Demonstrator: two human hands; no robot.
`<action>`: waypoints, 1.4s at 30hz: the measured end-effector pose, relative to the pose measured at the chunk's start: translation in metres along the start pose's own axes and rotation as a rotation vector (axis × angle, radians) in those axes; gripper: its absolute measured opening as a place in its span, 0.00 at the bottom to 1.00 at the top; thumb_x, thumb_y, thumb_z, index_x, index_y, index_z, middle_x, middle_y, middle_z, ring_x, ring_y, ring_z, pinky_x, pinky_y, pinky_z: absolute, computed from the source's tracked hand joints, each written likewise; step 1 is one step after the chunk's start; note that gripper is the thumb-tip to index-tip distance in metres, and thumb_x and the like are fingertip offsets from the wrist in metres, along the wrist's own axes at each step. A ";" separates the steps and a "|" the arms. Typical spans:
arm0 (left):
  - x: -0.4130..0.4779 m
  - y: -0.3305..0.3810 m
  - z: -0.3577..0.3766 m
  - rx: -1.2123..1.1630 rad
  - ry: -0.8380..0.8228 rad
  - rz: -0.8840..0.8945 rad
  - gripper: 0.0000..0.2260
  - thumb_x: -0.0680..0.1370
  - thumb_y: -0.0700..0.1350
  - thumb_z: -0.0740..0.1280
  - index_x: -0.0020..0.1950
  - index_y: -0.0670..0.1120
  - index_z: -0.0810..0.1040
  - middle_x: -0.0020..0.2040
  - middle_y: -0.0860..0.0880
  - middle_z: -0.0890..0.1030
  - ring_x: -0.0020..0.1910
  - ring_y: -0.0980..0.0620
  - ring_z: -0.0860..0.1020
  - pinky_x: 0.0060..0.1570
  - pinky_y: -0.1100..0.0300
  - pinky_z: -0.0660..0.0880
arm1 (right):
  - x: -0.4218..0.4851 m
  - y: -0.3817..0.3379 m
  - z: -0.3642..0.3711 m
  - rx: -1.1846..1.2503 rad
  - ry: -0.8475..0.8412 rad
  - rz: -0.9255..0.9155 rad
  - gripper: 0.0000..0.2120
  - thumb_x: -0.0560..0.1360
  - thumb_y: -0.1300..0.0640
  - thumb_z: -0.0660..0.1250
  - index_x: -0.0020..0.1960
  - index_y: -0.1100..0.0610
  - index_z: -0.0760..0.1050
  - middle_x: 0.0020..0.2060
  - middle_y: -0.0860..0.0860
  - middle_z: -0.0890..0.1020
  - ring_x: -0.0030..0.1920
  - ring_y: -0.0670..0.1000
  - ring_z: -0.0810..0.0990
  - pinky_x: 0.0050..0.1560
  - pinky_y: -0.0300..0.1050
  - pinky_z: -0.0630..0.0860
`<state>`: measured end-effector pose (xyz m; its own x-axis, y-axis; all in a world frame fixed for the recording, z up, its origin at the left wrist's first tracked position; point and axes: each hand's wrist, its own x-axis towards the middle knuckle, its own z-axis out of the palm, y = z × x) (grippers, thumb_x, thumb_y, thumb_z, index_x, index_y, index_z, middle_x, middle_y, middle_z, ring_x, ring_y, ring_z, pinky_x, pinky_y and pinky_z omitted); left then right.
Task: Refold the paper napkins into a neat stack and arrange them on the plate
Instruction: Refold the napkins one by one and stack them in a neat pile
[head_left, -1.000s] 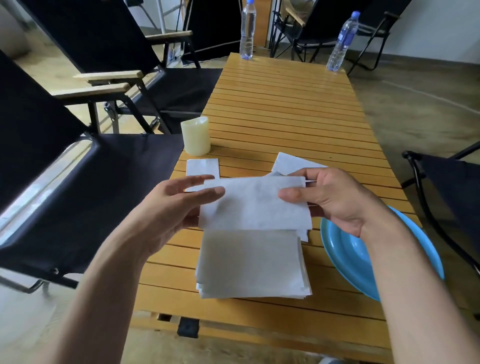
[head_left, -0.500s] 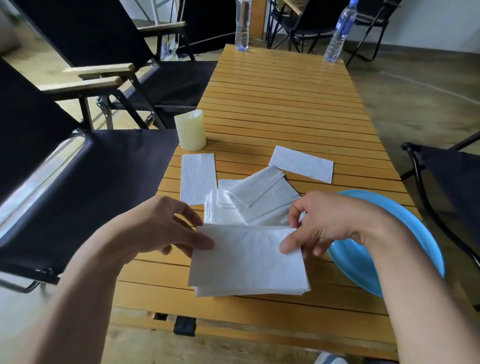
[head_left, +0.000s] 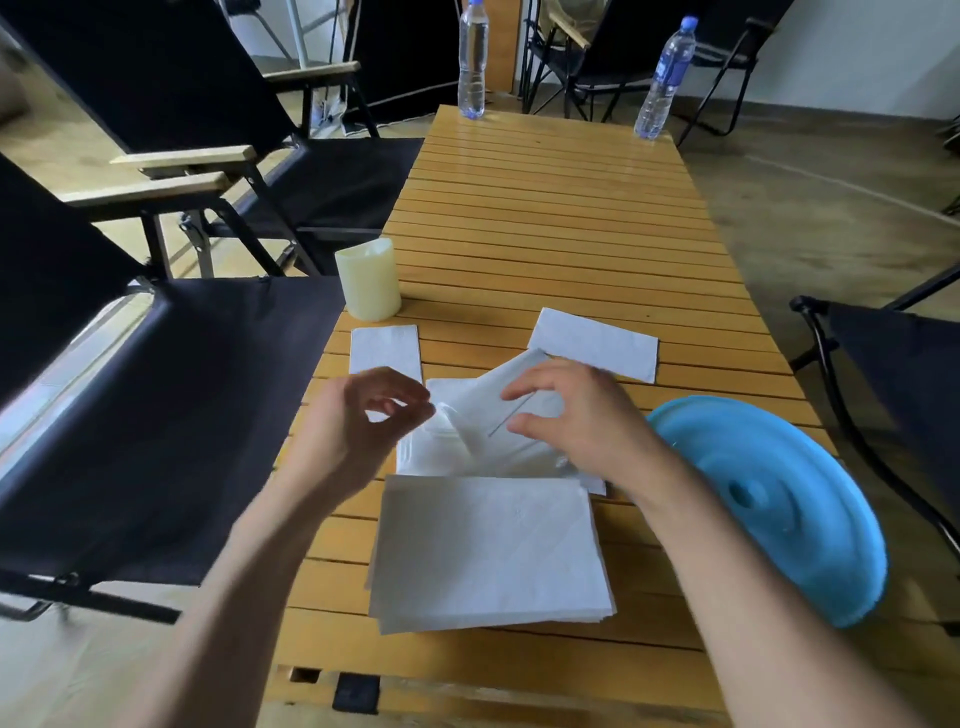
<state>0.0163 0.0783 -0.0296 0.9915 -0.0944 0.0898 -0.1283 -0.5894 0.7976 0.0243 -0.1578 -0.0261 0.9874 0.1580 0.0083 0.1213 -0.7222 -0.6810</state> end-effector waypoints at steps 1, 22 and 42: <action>0.002 -0.001 0.008 0.013 -0.017 0.028 0.03 0.76 0.46 0.74 0.49 0.50 0.86 0.45 0.58 0.85 0.45 0.61 0.81 0.46 0.68 0.77 | 0.004 0.000 0.008 -0.012 -0.005 -0.035 0.12 0.70 0.53 0.78 0.53 0.48 0.85 0.56 0.45 0.83 0.59 0.45 0.78 0.63 0.44 0.72; 0.006 0.024 -0.003 -0.045 0.113 0.253 0.09 0.72 0.55 0.73 0.51 0.59 0.84 0.52 0.67 0.83 0.56 0.65 0.79 0.54 0.67 0.73 | -0.004 -0.054 -0.004 -0.026 0.255 -0.370 0.04 0.76 0.54 0.72 0.49 0.52 0.84 0.45 0.43 0.86 0.47 0.45 0.81 0.52 0.46 0.77; 0.000 0.025 -0.022 -0.671 0.257 0.244 0.18 0.69 0.57 0.77 0.50 0.50 0.75 0.55 0.47 0.86 0.52 0.45 0.85 0.39 0.46 0.83 | -0.007 -0.037 -0.013 0.701 -0.095 0.216 0.16 0.77 0.42 0.69 0.60 0.49 0.80 0.53 0.44 0.85 0.52 0.44 0.83 0.53 0.41 0.79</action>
<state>0.0132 0.0815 0.0036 0.9212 0.0789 0.3809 -0.3851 0.0464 0.9217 0.0139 -0.1411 0.0081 0.9649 0.1418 -0.2212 -0.2000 -0.1496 -0.9683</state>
